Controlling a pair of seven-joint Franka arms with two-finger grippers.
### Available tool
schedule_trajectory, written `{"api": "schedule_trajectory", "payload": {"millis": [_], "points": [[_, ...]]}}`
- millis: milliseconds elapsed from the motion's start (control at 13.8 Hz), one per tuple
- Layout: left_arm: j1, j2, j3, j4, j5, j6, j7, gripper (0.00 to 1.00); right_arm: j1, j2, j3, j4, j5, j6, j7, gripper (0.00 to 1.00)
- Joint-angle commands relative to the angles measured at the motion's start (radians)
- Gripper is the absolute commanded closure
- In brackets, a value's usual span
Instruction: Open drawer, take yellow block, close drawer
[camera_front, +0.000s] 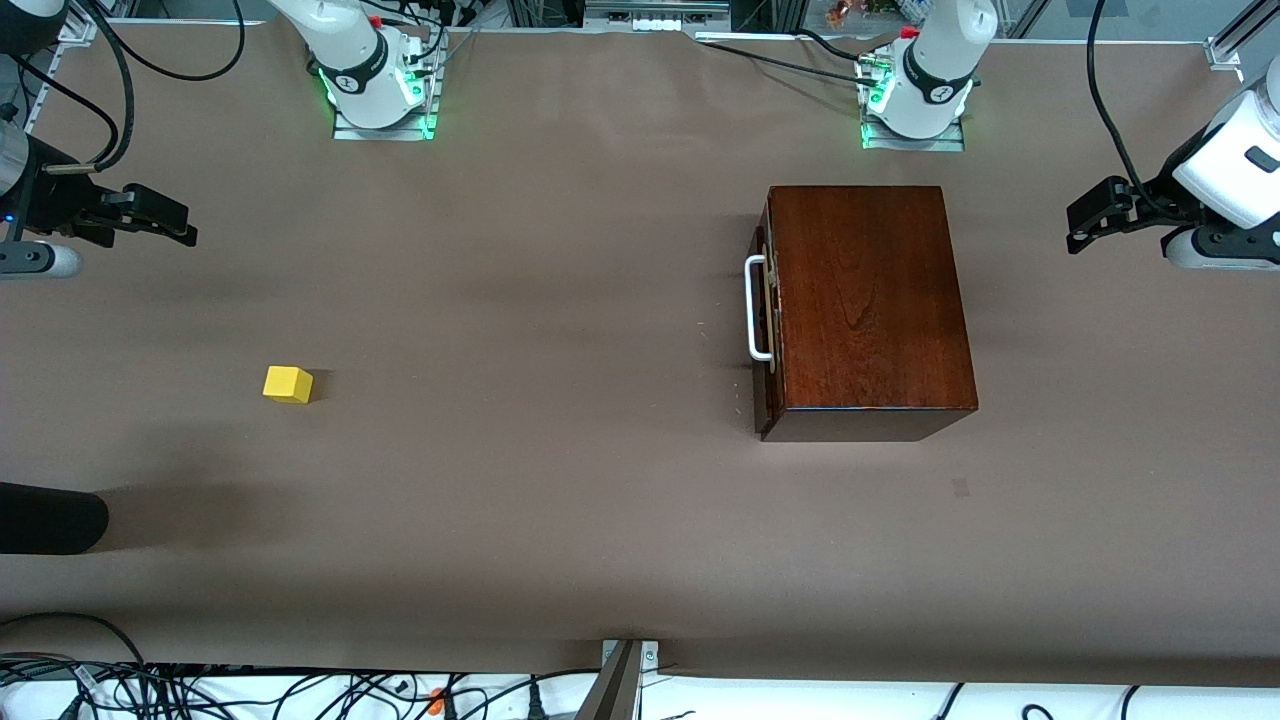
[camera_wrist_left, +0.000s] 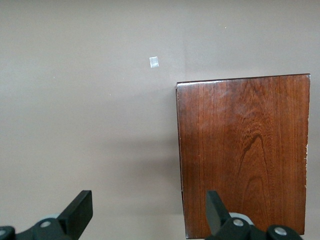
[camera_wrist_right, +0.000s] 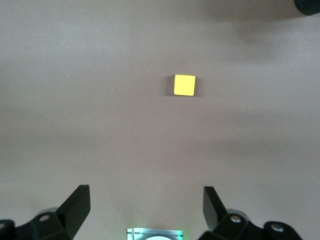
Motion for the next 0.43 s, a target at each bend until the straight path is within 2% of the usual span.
{"api": "schedule_trajectory", "payload": {"millis": [0,362], "points": [[0.006,-0.029,0.003,-0.036,-0.039,0.018,0.009,0.0,-0.004,-0.011,0.009,0.005,-0.007,-0.016,0.013,0.0],[0.012,-0.026,0.0,-0.035,-0.063,0.017,-0.034,0.0,-0.004,-0.011,0.007,0.005,-0.006,-0.014,0.013,0.0]]}}
